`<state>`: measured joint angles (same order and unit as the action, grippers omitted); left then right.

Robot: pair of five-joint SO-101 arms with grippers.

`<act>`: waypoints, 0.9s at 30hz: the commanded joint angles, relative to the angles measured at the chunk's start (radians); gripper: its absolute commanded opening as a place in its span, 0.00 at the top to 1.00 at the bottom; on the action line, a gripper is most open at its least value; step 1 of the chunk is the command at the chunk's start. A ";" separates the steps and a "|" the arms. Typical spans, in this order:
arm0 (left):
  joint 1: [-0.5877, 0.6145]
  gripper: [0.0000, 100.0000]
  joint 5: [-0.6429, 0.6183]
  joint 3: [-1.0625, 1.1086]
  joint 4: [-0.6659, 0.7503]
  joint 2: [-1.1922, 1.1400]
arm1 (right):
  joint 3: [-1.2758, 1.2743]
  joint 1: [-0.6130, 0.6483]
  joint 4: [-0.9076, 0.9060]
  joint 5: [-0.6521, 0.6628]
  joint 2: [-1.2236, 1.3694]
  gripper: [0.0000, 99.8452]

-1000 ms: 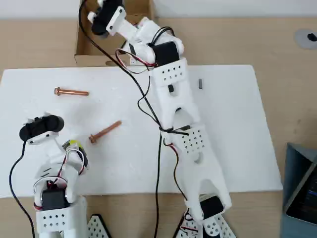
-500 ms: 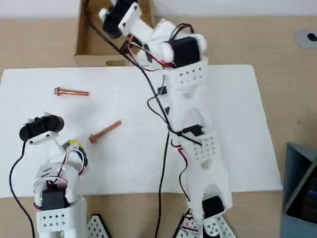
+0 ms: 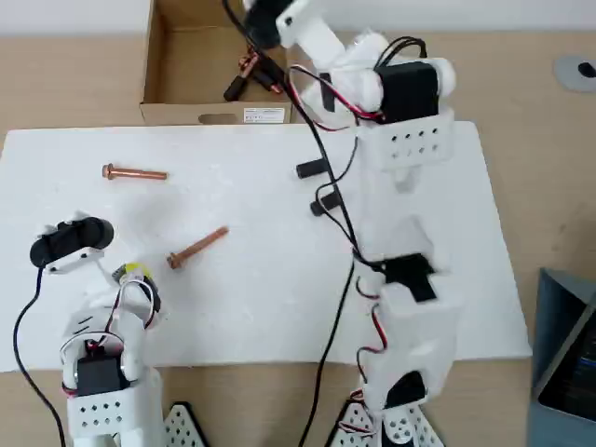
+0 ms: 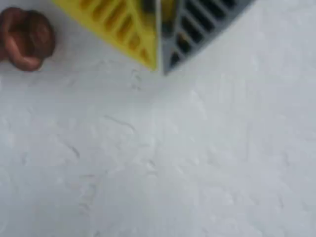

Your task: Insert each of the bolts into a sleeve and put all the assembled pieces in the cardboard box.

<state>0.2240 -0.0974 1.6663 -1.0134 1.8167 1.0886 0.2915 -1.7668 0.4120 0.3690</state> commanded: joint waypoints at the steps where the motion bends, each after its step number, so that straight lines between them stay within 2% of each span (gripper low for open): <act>1: 0.009 1.00 -0.002 -0.003 0.015 0.007 | -0.249 -0.041 -0.021 -0.002 -0.143 0.87; 4: 0.009 1.00 -0.002 -0.003 0.015 0.007 | -0.397 -0.061 -0.020 0.060 -0.177 0.87; 8: 0.009 1.00 -0.002 -0.003 0.015 0.007 | -0.507 -0.073 -0.011 0.310 -0.179 0.87; 11: 0.009 1.00 -0.002 -0.003 0.015 0.007 | -0.587 -0.070 0.015 0.451 -0.179 0.87; 19: 0.012 1.00 -0.002 -0.003 0.015 0.007 | -0.728 -0.070 0.166 0.608 -0.151 0.86; 27: 0.014 1.00 -0.002 -0.003 0.014 0.007 | -0.630 -0.070 0.212 0.733 0.016 0.80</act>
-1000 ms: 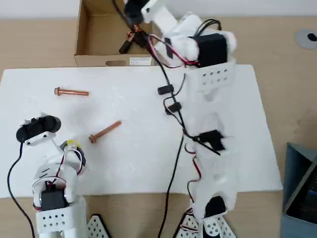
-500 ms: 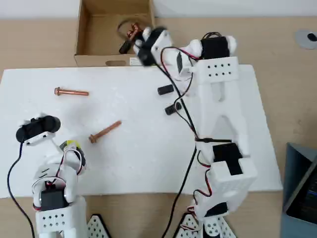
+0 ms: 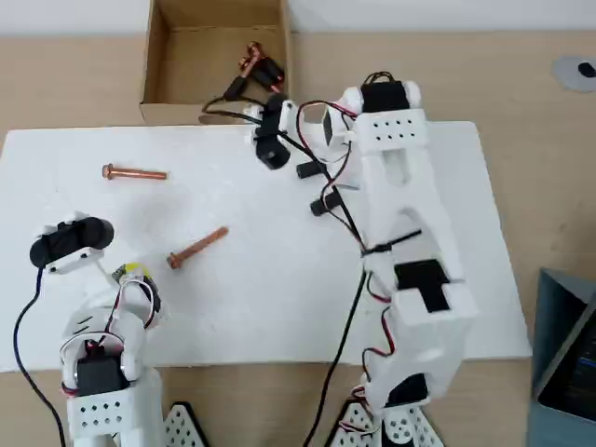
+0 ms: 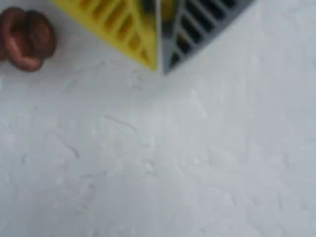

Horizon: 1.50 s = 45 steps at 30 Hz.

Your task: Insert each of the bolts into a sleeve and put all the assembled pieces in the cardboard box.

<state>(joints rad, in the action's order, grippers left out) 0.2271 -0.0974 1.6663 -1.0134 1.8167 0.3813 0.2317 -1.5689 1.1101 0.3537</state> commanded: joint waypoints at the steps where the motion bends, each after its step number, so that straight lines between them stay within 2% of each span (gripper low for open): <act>1: 0.012 1.00 -0.002 -0.003 0.014 0.007 | 0.104 -0.008 0.009 0.043 0.054 0.80; 11: 0.012 1.00 -0.002 -0.003 0.014 0.007 | 0.306 0.012 0.006 0.061 0.259 0.80; 25: 0.012 1.00 -0.002 -0.003 0.014 0.007 | 0.437 0.081 0.011 0.083 0.424 0.80; 37: 0.012 1.00 -0.002 -0.003 0.014 0.007 | 0.636 0.090 0.006 0.104 0.644 0.81; 45: 0.012 1.00 -0.002 -0.003 0.014 0.007 | 0.647 0.091 -0.048 0.104 0.693 0.95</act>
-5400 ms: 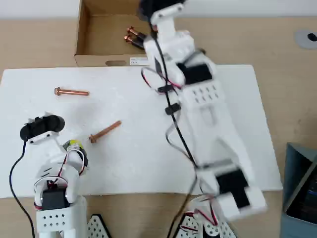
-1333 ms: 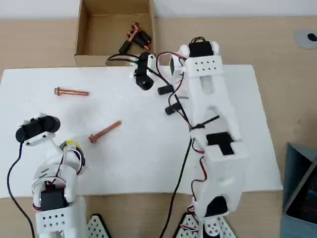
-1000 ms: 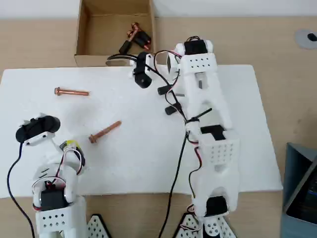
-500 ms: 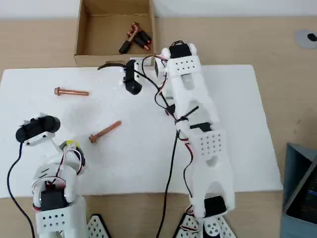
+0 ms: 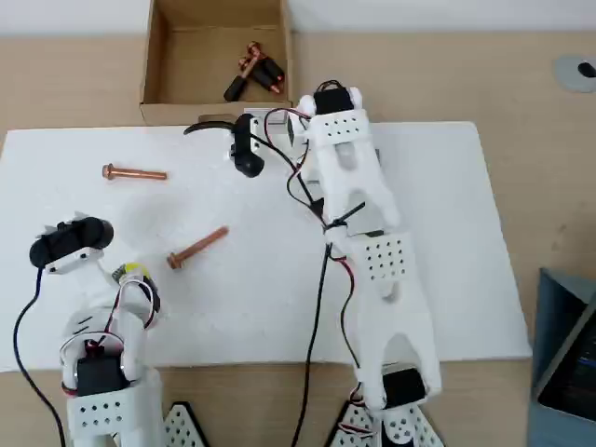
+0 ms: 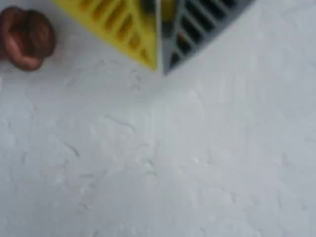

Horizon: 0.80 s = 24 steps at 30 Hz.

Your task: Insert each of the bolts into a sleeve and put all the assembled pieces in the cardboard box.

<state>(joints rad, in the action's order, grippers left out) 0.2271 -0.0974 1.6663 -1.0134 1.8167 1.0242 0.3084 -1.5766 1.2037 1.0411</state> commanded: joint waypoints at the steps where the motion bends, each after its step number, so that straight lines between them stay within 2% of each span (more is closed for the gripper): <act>1: 0.012 1.00 0.000 -0.003 0.014 0.007 | 0.004 0.015 -0.049 0.011 0.004 0.97; 7: 0.011 1.00 0.003 -0.003 0.014 0.007 | 0.096 0.010 -0.152 0.002 0.001 0.99; 13: 0.006 1.00 0.005 -0.003 0.015 0.007 | 0.291 -0.016 -0.212 -0.110 -0.007 0.99; 24: 0.003 1.00 0.005 -0.003 0.015 0.007 | 0.226 -0.047 -0.213 -0.339 -0.343 0.99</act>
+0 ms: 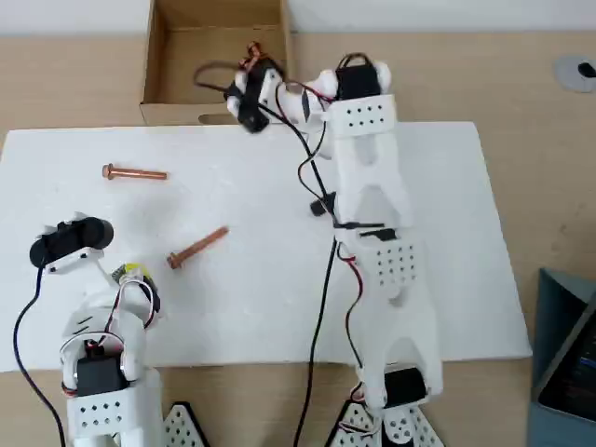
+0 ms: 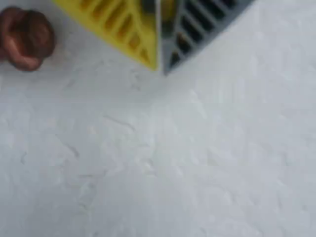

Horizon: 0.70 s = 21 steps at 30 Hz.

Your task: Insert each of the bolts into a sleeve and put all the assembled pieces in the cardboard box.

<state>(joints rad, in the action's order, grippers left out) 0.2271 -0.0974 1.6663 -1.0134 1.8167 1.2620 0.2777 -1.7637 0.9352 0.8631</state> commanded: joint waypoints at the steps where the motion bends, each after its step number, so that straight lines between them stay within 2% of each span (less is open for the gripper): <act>1: 0.003 1.00 0.005 -0.003 0.015 0.007 | -0.035 -0.018 -0.026 -0.104 -0.197 0.99; 8: 0.009 1.00 0.000 -0.003 0.015 0.007 | -0.294 -0.050 -0.026 -0.331 -0.473 0.99; 15: 0.011 1.00 0.003 -0.003 0.014 0.007 | -0.697 -0.137 -0.025 -0.586 -0.835 0.99; 21: 0.008 1.00 0.000 -0.040 0.009 0.007 | -1.033 -0.220 -0.020 -0.684 -1.152 0.99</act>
<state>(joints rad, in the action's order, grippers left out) 0.2271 -0.0974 1.6663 -1.0134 1.8167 0.3521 0.0997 -1.7668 0.2938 -0.1066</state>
